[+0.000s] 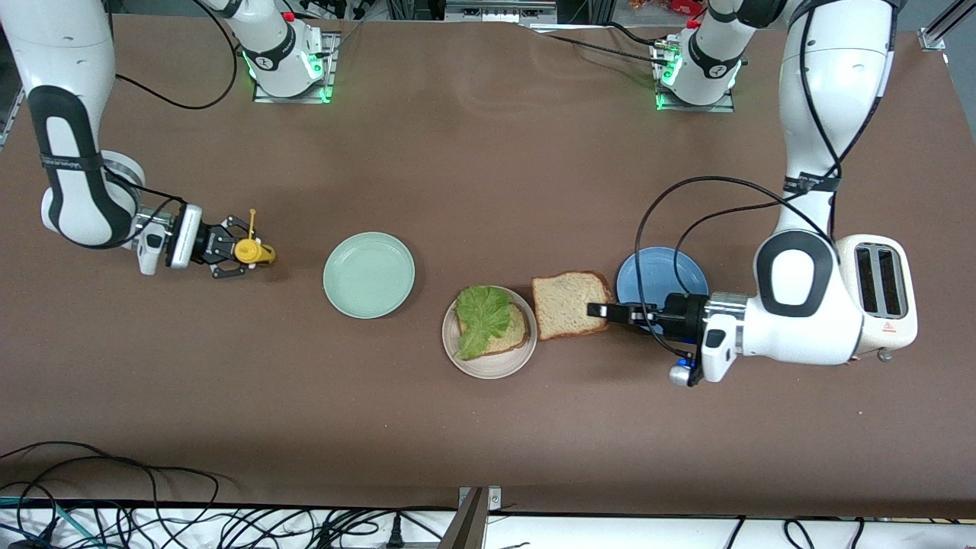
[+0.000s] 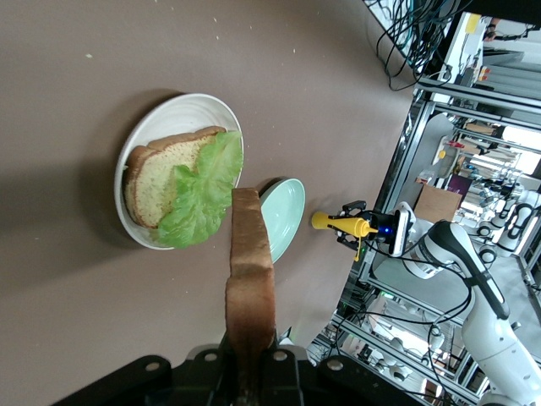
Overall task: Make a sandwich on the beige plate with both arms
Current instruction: 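Lift the mustard with the right gripper while the left gripper carries bread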
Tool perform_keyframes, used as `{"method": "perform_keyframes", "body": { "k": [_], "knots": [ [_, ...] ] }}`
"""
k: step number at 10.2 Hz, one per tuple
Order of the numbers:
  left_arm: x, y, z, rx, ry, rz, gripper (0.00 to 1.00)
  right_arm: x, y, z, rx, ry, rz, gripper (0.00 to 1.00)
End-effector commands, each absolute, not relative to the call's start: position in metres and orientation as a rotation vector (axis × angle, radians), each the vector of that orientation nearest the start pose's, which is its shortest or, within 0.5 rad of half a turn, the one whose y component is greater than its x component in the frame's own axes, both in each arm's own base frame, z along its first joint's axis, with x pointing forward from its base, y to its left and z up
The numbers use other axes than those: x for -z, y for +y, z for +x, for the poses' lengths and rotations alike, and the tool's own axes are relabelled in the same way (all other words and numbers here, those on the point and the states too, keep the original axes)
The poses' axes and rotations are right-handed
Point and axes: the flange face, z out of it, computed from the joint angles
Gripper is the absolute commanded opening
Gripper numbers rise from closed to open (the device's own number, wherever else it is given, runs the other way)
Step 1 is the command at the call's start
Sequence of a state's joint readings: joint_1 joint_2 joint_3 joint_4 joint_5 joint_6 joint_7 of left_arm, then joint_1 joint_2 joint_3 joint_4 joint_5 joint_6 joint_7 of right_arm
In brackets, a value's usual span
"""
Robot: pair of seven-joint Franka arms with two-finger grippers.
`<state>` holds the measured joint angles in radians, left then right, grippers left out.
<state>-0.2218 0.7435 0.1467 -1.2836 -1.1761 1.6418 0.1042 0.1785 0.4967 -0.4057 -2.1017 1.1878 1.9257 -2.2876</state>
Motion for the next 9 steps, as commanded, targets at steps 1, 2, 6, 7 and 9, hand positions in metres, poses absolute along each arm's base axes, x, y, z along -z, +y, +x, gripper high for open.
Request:
{"method": "perform_keyframes", "body": {
  "k": [1, 2, 6, 7, 9],
  "knots": [
    [-0.349, -0.162, 0.713, 0.369, 0.134, 2.035, 0.0, -0.221, -0.008, 0.561, 0.683, -1.427, -2.016, 0.0],
    [-0.35, -0.163, 0.714, 0.367, 0.133, 2.035, 0.0, -0.231, 0.02, 0.57, 0.669, -1.467, -2.076, 0.0],
    [-0.35, -0.162, 0.714, 0.369, 0.132, 2.033, 0.0, -0.273, 0.139, 0.598, 0.503, -1.696, -2.348, 0.0],
    [-0.35, -0.162, 0.713, 0.371, 0.133, 2.033, 0.0, -0.278, 0.17, 0.598, 0.452, -1.747, -2.406, 0.0],
    [-0.35, -0.162, 0.713, 0.37, 0.132, 2.033, 0.0, -0.281, 0.225, 0.591, 0.338, -1.807, -2.523, 0.0]
  ]
}}
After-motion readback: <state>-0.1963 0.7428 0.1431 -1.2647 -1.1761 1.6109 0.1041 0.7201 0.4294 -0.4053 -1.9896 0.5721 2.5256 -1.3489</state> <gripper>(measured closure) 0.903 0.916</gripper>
